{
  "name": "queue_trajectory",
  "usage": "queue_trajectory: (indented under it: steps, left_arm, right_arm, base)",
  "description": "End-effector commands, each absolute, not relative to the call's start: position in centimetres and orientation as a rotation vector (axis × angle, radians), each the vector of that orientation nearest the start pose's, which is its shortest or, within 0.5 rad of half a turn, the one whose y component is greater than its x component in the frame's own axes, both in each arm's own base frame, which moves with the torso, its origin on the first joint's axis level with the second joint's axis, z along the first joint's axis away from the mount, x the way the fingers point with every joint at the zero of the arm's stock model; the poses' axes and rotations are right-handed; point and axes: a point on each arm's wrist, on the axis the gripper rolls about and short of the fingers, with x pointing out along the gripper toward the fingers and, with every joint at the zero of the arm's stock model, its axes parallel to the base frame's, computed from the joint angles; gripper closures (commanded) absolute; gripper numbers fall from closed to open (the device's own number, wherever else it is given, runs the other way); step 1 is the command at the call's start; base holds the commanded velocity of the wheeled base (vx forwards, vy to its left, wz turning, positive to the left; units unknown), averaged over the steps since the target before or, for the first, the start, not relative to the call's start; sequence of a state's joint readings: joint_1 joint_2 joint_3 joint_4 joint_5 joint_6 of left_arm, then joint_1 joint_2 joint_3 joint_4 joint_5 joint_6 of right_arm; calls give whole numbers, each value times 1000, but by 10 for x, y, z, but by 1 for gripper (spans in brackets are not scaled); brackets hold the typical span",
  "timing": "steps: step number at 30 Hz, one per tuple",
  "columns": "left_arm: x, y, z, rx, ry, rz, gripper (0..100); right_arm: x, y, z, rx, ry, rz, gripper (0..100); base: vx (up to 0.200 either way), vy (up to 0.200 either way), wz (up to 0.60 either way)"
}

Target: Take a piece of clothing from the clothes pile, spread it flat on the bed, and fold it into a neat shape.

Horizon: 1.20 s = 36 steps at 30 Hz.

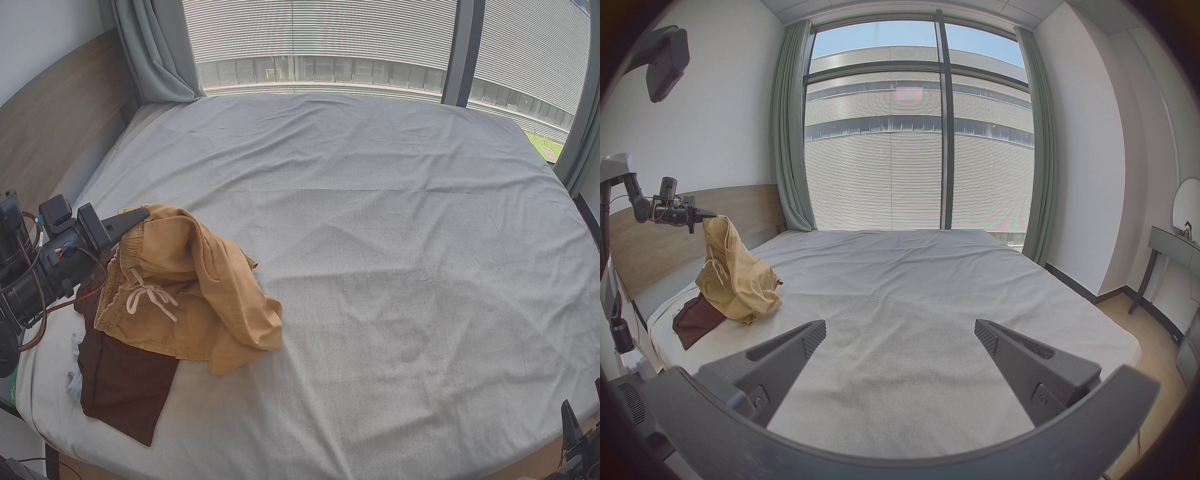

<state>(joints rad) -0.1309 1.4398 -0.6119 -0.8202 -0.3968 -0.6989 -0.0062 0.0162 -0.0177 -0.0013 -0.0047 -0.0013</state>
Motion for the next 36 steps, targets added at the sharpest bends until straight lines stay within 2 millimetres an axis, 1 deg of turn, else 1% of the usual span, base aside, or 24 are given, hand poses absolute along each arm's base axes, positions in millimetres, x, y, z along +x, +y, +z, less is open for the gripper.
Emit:
queue_trajectory:
  steps: [1, 7, 11, 19, 22, 27, 31, 32, 36]
  left_arm:
    - [228, -57, 224, -726, 169, -520, 100]
    - [224, -73, 231, -776, 113, -531, 100]
    - [222, -80, 233, -799, 101, -541, 100]
    - [216, -92, 236, -850, 97, -555, 100]
    - [214, -97, 237, -853, 102, -575, 100]
    - [209, -109, 237, -864, 131, -628, 100]
    - [207, -117, 241, -888, 131, -668, 100]
    - [208, -124, 242, -894, 134, -693, 100]
    - [210, -137, 241, -893, 145, -734, 100]
  right_arm:
    - [-23, 0, 76, -2, -5, -11, 0]
    - [-23, 0, 76, -2, -3, -11, 0]
    - [-23, 0, 76, -2, -5, -11, 0]
    - [-23, 0, 76, -2, -3, -11, 0]
    - [-23, 0, 76, -3, -3, -11, 0]
    - [-23, 0, 76, -3, -3, -11, 0]
    - [-23, 0, 76, -2, -5, -11, 0]
    - [-23, 0, 76, -3, -3, -11, 0]
    - [-23, 0, 76, -3, -3, -11, 0]
  base:
    - [0, 0, 0]
    - [0, 0, 0]
    - [0, 0, 0]
    - [0, 0, 0]
    - [0, 0, 0]
    - [0, 0, 0]
    - [0, 0, 0]
    - [0, 0, 0]
    - [0, 0, 0]
